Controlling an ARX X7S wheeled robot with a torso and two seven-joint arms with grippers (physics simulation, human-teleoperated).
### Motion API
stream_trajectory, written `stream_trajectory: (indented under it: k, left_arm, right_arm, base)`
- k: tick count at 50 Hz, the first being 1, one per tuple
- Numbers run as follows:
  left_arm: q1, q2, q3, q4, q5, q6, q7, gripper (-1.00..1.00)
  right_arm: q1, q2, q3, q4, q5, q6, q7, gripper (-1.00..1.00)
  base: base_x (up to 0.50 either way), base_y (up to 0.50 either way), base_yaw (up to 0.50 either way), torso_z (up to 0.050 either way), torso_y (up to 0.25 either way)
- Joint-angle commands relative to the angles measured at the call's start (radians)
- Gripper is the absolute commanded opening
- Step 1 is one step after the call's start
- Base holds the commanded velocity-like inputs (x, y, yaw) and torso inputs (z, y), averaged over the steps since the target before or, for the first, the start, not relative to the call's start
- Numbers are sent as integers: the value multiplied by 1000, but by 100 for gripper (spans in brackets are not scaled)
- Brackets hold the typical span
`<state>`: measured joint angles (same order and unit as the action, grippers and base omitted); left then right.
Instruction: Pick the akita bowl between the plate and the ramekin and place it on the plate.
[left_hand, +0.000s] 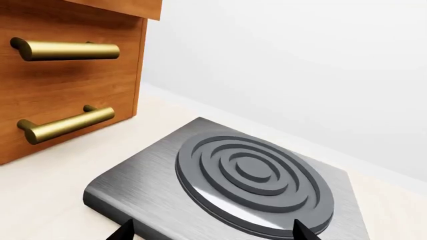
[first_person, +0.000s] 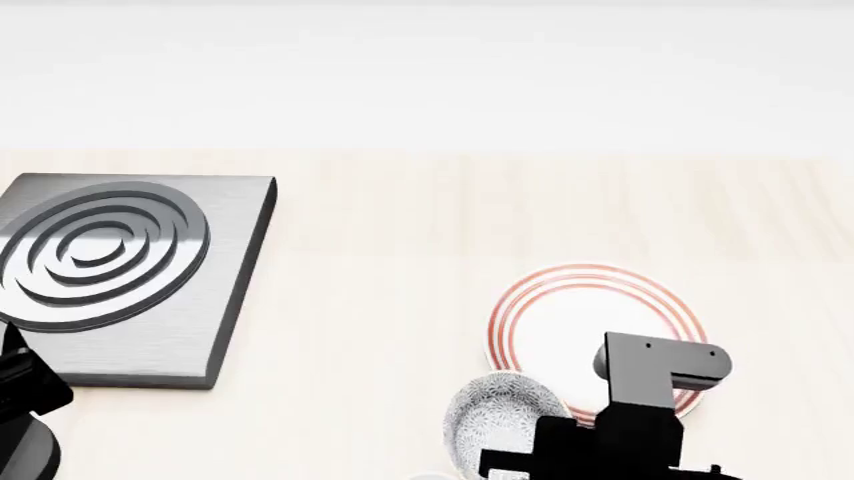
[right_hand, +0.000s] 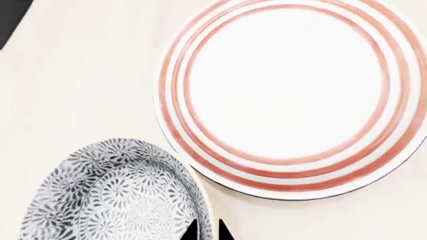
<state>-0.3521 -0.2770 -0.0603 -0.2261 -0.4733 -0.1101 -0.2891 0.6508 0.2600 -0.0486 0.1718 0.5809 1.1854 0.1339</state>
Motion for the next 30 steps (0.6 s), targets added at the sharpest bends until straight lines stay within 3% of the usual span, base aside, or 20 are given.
stream_trajectory:
  k: [1, 13, 30]
  left_arm:
    - [-1, -1, 3, -4, -1, 4, -1, 100]
    - [-3, -2, 6, -8, -3, 6, -2, 100]
    - [2, -6, 9, 7, -10, -4, -11, 100]
  right_arm:
    - [-14, 9, -18, -43, -7, -18, 8, -100]
    - [55, 8, 25, -167, 31, 70, 69, -100]
    - [158, -2, 54, -128, 41, 86, 94, -100]
  base:
    - [0, 0, 0, 0, 0]
    - [0, 0, 0, 0, 0]
    - [0, 0, 0, 0, 0]
